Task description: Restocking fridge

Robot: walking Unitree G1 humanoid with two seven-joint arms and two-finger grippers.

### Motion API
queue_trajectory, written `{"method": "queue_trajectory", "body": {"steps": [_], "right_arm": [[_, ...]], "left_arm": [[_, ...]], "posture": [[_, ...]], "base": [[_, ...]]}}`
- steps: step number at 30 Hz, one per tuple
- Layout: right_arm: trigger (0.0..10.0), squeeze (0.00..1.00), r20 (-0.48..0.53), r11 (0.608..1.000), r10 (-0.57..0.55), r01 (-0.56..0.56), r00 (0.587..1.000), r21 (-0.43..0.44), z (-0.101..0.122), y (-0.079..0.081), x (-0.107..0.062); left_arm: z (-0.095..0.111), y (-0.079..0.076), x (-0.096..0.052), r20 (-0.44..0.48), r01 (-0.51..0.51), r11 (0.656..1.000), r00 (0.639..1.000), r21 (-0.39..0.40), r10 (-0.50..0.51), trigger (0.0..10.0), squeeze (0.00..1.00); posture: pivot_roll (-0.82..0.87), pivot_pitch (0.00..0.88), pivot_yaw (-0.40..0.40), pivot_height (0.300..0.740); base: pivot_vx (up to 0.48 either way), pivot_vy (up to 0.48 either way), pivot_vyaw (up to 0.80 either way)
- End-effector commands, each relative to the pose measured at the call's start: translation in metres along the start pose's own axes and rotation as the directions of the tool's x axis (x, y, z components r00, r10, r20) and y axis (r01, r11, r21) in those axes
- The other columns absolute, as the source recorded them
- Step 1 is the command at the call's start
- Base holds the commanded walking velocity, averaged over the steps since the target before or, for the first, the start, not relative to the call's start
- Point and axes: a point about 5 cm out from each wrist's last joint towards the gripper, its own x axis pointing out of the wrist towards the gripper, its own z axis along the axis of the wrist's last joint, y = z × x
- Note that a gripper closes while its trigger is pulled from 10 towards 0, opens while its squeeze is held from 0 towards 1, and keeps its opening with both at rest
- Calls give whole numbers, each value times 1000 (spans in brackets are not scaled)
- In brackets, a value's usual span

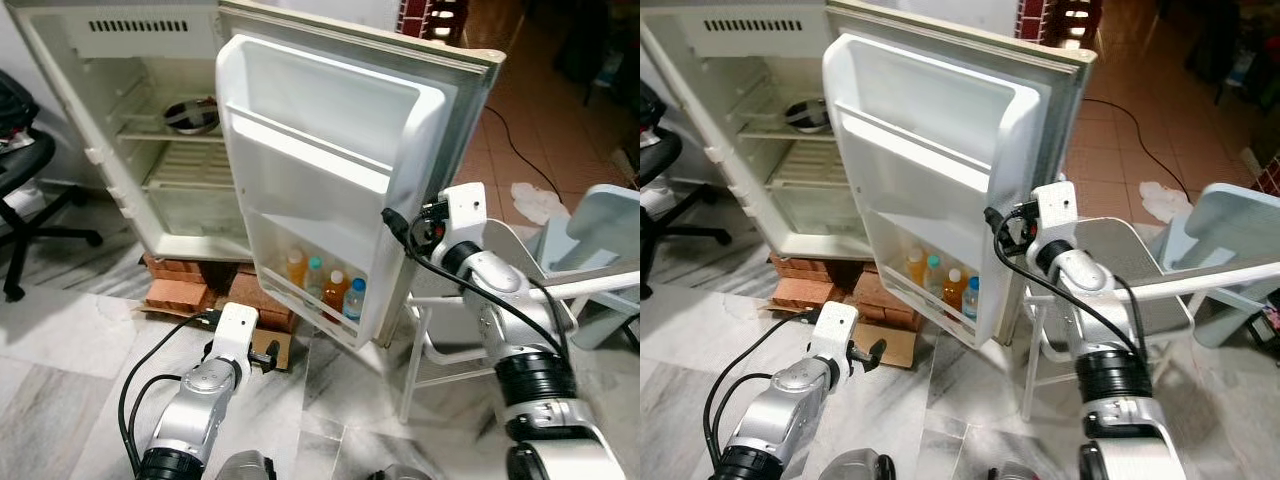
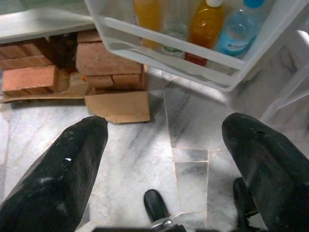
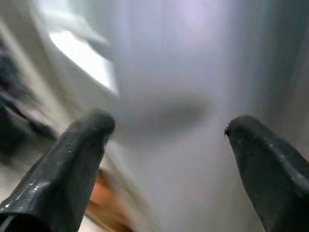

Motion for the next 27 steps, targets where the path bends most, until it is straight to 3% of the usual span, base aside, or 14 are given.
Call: {"method": "queue_trajectory", "body": {"steps": [1, 2, 4, 5, 9, 15, 16, 17, 18, 19, 20, 23, 26, 27], "right_arm": [[10000, 0, 111, 972, 221, -228, 969, 57, 27, 37, 8], [10000, 0, 128, 918, 370, -383, 920, 101, 30, 57, 1], [10000, 0, 152, 799, 561, -580, 814, 160, 32, 85, -15], [10000, 0, 176, 683, 674, -697, 717, 219, 33, 101, -32], [10000, 0, 196, 568, 748, -765, 634, 304, 29, 109, -53], [10000, 0, 123, 633, 705, -698, 698, 334, 16, 95, -60], [10000, 0, 43, 712, 645, -620, 763, 330, 4, 81, -61], [10000, 0, 43, 712, 645, -620, 763, 330, 4, 81, -61], [10000, 0, -129, 822, 544, -496, 829, 282, -18, 56, -63], [10000, 0, -215, 858, 503, -455, 837, 239, -27, 45, -66], [10000, 0, -286, 879, 476, -435, 832, 198, -34, 34, -71], [10000, 0, -342, 888, 460, -428, 819, 169, -38, 26, -77], [10000, 0, -484, 906, 401, -416, 778, 81, -44, -2, -93], [10000, 0, -550, 920, 330, -392, 767, 5, -47, -17, -97]], "left_arm": [[1, 3, 0, -5, -6, 1000, 1000, 21, 6, 10000, 0], [1, 4, 0, -5, -5, 1000, 1000, 24, 5, 10000, 0], [1, 4, 0, -5, -4, 1000, 1000, 29, 4, 10000, 0], [1, 4, 0, -6, -2, 999, 1000, 35, 2, 10000, 0], [1, 5, 1, -7, -1, 999, 1000, 39, 1, 10000, 0], [1, 6, 1, -7, -1, 999, 1000, 46, 2, 10000, 0], [1, 6, 1, -7, 0, 999, 1000, 49, 1, 10000, 0], [1, 6, 1, -7, 0, 999, 1000, 49, 1, 10000, 0], [1, 6, 1, -8, 0, 999, 1000, 50, 0, 10000, 0], [1, 6, 1, -9, 0, 999, 1000, 50, 0, 10000, 0], [1, 6, 1, -11, 1, 999, 1000, 50, 0, 10000, 0], [1, 6, 1, -12, 1, 999, 1000, 50, -1, 10000, 0], [0, 5, 2, -17, 4, 999, 1000, 51, -3, 10000, 0], [0, 5, 2, -19, 5, 999, 1000, 51, -4, 10000, 0]], "posture": [[74, 0, 10, 740], [73, 0, 12, 740], [72, 0, 13, 740], [71, 0, 13, 740], [70, 0, 16, 740], [68, 0, 19, 740], [67, 0, 17, 740], [67, 0, 17, 740], [67, 0, 16, 740], [67, 0, 16, 740], [65, 0, 15, 740], [64, 0, 15, 740], [61, 0, 13, 740], [60, 0, 13, 740]], "base": [[0, 0, 0], [0, 0, 0], [0, 0, 0], [0, 0, 0], [0, 0, 0], [0, 0, 0], [0, 0, 0], [0, 0, 0], [0, 0, 0], [0, 0, 0], [0, 0, 0], [0, 0, 0], [0, 0, 0], [0, 0, 0]]}}
